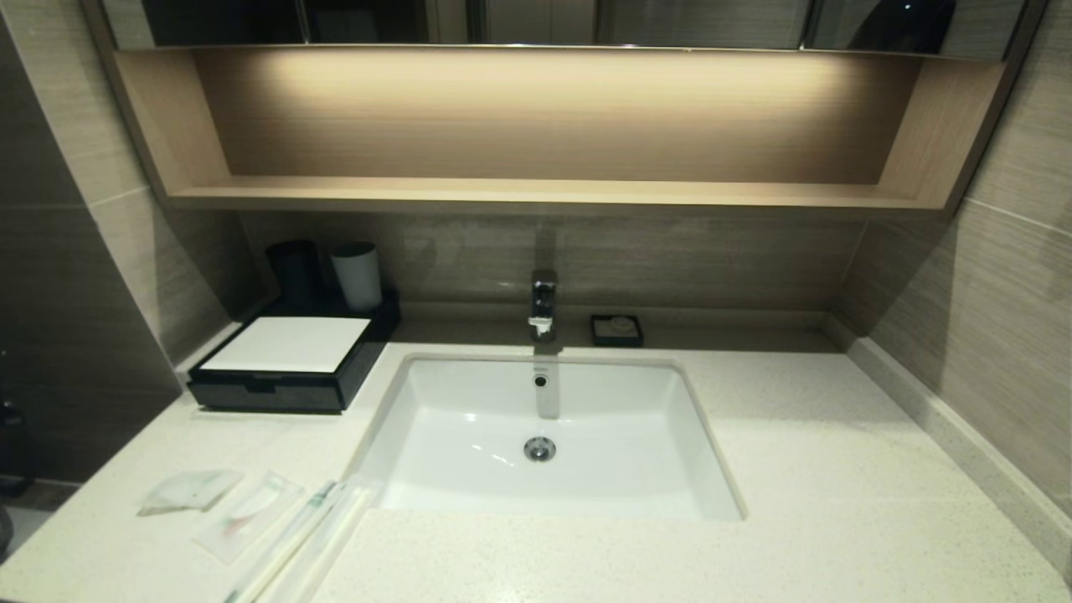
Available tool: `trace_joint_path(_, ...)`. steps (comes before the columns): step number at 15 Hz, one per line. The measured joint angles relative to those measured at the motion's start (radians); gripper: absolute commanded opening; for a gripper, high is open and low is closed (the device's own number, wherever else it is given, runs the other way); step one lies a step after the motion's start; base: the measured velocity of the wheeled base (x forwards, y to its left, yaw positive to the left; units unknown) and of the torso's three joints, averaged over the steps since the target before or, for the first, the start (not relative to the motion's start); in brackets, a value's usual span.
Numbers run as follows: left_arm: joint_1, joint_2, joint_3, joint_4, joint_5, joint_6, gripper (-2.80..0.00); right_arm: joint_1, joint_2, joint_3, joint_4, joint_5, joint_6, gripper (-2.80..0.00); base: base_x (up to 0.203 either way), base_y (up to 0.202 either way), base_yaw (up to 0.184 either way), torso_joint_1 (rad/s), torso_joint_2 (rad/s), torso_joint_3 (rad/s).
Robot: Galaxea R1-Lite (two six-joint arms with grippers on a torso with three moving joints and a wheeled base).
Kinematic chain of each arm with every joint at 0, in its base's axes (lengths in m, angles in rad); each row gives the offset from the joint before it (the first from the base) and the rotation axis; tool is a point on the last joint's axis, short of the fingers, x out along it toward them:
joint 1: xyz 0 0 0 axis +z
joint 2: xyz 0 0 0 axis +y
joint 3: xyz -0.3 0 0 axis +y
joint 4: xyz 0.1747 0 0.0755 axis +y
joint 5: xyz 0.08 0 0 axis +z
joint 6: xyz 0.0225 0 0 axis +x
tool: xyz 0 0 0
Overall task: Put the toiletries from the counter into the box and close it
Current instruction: Open the drawer
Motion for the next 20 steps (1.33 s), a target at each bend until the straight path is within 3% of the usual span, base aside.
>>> trace_joint_path(20, 0.000, 0.000, -0.001, 0.008, 0.000, 0.011, -2.80, 0.000, 0.000, 0.000, 0.000, 0.000, 0.001, -2.80, 0.000, 0.000, 0.000, 0.000, 0.00, 0.000)
